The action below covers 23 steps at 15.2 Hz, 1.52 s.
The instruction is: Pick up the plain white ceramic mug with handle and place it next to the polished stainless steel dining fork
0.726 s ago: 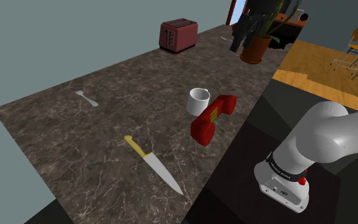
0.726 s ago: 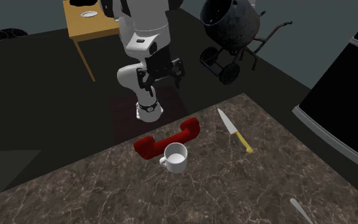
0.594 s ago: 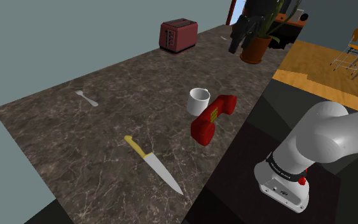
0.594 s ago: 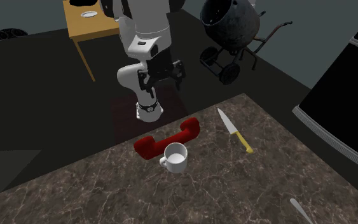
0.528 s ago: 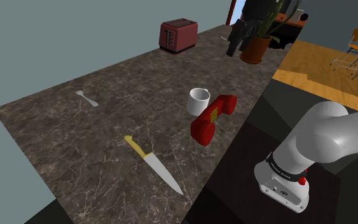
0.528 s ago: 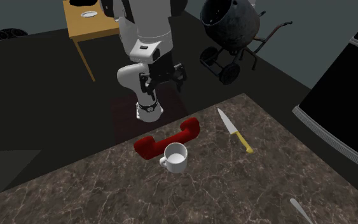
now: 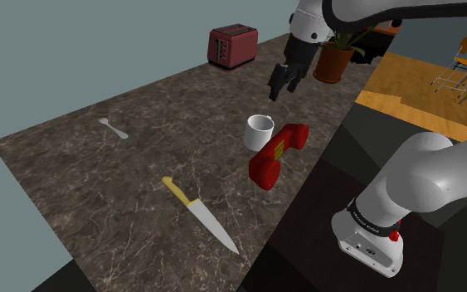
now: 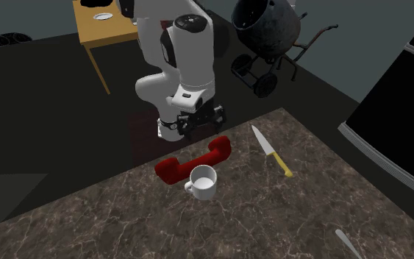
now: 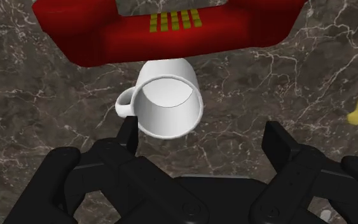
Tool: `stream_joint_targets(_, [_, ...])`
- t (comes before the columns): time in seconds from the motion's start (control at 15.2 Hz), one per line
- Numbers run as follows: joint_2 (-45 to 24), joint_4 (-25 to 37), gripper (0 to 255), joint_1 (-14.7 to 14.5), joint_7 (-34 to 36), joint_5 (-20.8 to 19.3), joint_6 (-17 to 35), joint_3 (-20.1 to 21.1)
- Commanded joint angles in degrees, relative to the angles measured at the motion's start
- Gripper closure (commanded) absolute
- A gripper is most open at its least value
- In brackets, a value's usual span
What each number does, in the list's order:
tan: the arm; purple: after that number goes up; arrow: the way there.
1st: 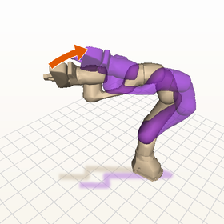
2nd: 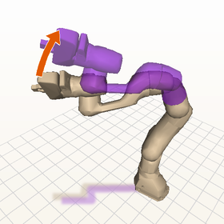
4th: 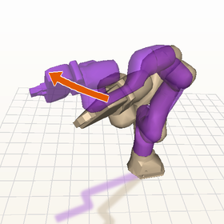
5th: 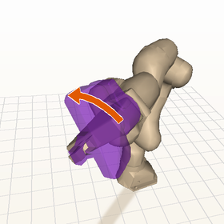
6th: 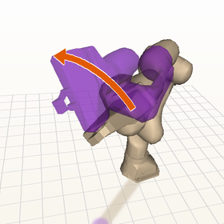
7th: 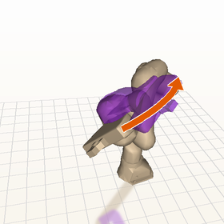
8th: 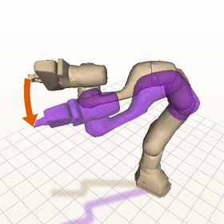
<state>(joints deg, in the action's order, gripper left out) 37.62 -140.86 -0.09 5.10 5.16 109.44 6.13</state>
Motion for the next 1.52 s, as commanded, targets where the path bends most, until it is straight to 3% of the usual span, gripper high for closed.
stream_joint_targets(0.0, [-2.6, -1.9, 0, 0.1, 1.0, -0.1, 4.7, 1.1])
stream_joint_targets(0.66, [-19.7, -5.4, 0, 2.0, 8.0, -3.5, 25.4, 6.5])
stream_joint_targets(1.12, [-24.2, -7.2, 0, 2.5, 8.8, -4.7, 31.6, 7.0])
stream_joint_targets(1.45, [-24.6, -7.3, 0, 2.6, 8.9, -4.8, 32.1, 7.0])
